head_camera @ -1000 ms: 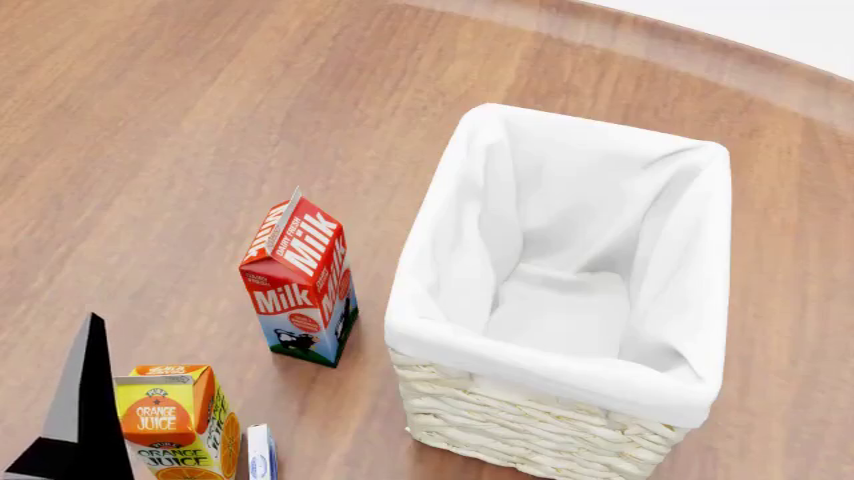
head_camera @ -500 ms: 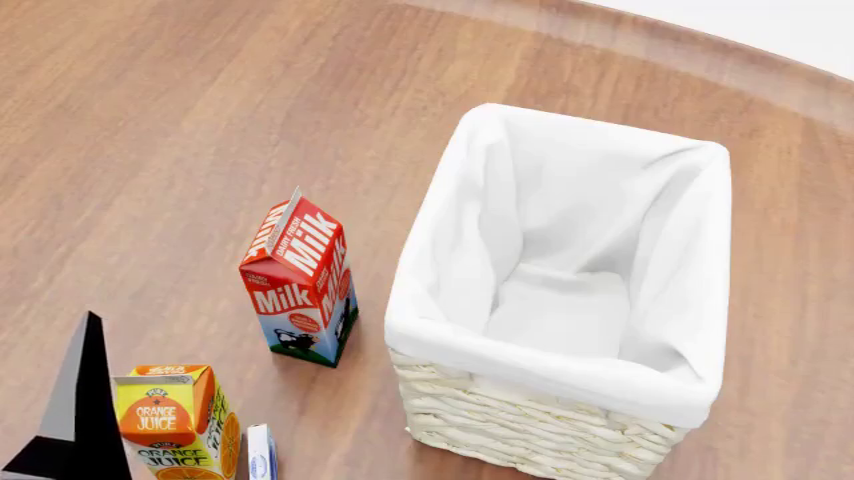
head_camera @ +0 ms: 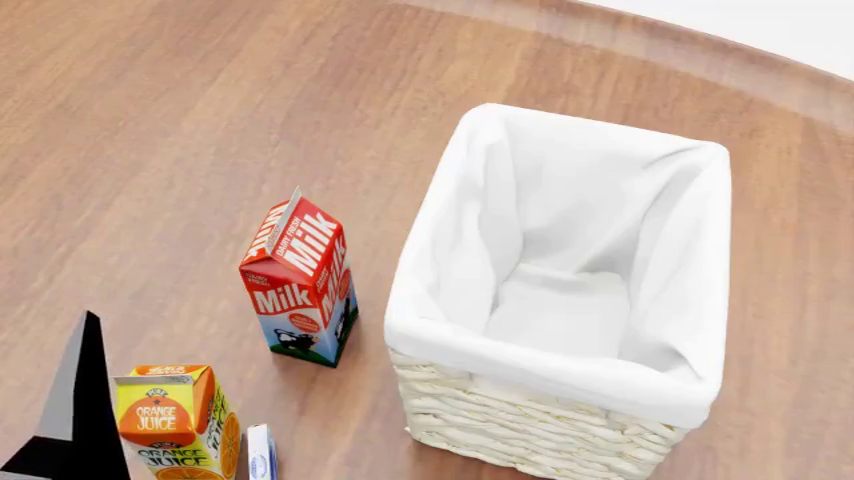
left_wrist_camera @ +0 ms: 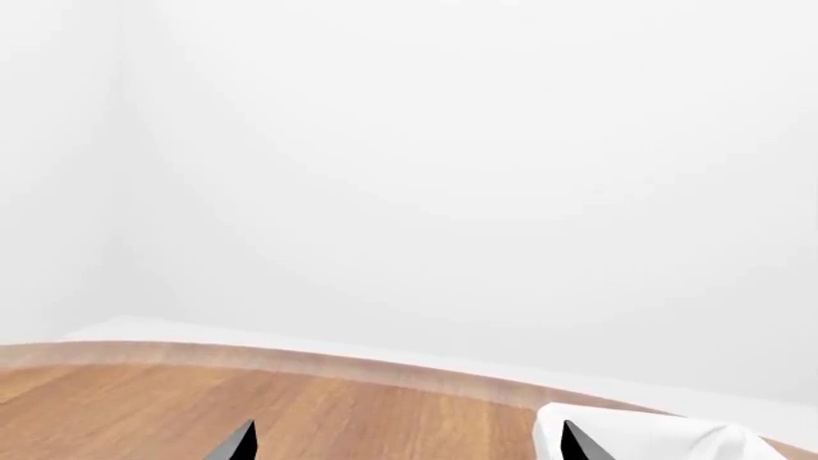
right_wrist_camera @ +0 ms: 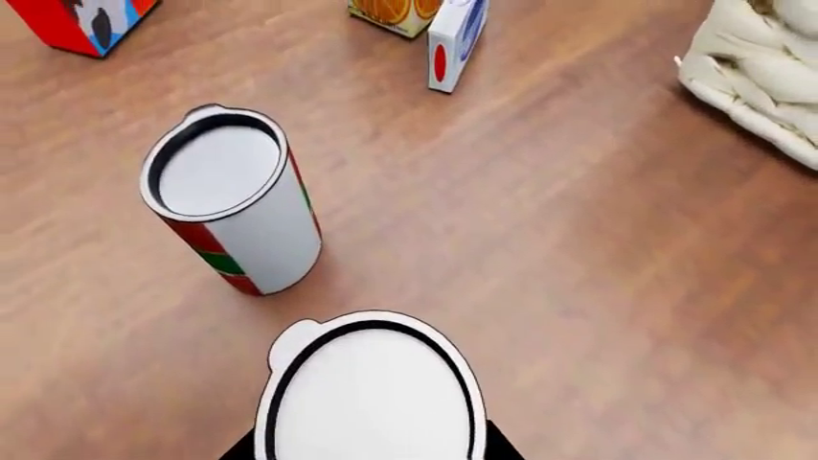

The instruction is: Pick up the alphabet soup and the tomato sauce, and put them in the basket.

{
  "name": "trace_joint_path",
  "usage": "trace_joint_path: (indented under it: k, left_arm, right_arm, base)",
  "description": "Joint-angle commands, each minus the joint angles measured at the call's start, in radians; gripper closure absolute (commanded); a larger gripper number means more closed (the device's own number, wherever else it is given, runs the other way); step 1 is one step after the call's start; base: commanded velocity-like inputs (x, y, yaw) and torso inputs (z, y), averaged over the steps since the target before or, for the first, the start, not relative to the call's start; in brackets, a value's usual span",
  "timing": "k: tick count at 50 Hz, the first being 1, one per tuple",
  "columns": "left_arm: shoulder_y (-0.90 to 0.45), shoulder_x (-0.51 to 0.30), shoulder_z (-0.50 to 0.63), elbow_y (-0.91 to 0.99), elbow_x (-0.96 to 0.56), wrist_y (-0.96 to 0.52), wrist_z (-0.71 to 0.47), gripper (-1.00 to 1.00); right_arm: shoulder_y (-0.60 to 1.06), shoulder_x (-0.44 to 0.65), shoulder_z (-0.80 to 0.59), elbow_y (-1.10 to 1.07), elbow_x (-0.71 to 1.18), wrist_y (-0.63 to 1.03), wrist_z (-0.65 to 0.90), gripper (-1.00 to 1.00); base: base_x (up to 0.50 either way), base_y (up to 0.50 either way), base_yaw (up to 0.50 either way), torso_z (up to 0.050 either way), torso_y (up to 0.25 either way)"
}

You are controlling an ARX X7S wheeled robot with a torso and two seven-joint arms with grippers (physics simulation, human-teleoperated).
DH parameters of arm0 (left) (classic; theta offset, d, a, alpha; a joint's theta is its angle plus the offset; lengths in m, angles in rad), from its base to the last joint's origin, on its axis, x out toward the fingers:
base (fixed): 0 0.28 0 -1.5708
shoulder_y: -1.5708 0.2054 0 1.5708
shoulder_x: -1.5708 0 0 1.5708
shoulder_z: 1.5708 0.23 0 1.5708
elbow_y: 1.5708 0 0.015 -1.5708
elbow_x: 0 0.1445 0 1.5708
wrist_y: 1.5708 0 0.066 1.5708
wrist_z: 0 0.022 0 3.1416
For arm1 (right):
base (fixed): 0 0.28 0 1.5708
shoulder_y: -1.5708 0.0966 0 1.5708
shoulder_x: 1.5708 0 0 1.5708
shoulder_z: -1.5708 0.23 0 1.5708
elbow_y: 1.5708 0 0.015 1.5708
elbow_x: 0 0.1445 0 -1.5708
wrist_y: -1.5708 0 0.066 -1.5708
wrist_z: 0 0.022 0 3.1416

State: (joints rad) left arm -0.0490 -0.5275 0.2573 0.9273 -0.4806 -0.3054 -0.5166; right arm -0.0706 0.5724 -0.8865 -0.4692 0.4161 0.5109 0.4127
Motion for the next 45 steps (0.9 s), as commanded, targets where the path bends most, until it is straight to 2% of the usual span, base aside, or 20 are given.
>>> trace_joint_path:
  k: [1,3,14,29,38,45]
  left_arm:
    - [-0.002,-0.006,0.001,0.001,-0.004,0.001,-0.006,-1.0]
    - [-0.006,-0.008,0.0,0.007,-0.008,-0.005,-0.011,-1.0]
    - [-0.009,-0.013,0.008,0.006,-0.002,-0.001,-0.013,-1.0]
    - [-0.015,-0.018,0.014,0.012,-0.008,-0.003,-0.022,-1.0]
    - [-0.011,-0.019,0.014,0.001,-0.014,0.013,-0.019,-1.0]
    - [-0.011,-0.024,0.007,0.004,-0.026,0.012,-0.026,-1.0]
  right_arm:
    - [-0.008,0.033,0.03,-0.077,0.0,-0.021,0.013,1.0]
    - [-0.008,0.045,0.017,-0.092,-0.051,-0.036,0.031,1.0]
    - [-0.027,0.109,0.066,-0.229,-0.042,-0.007,0.1,1.0]
    - [-0.048,0.206,0.237,-0.417,0.077,0.018,0.215,1.0]
    - [0.002,0.237,0.327,-0.534,0.181,0.123,0.309,1.0]
    - [0.002,0.255,0.383,-0.555,0.16,0.056,0.351,1.0]
  base:
    - [0.0,0.0,0.0,0.0,0.0]
    - [0.0,0.0,0.0,0.0,0.0]
    - [0.0,0.0,0.0,0.0,0.0]
    - [0.0,0.0,0.0,0.0,0.0]
    - [0.0,0.0,0.0,0.0,0.0]
    - [0.0,0.0,0.0,0.0,0.0]
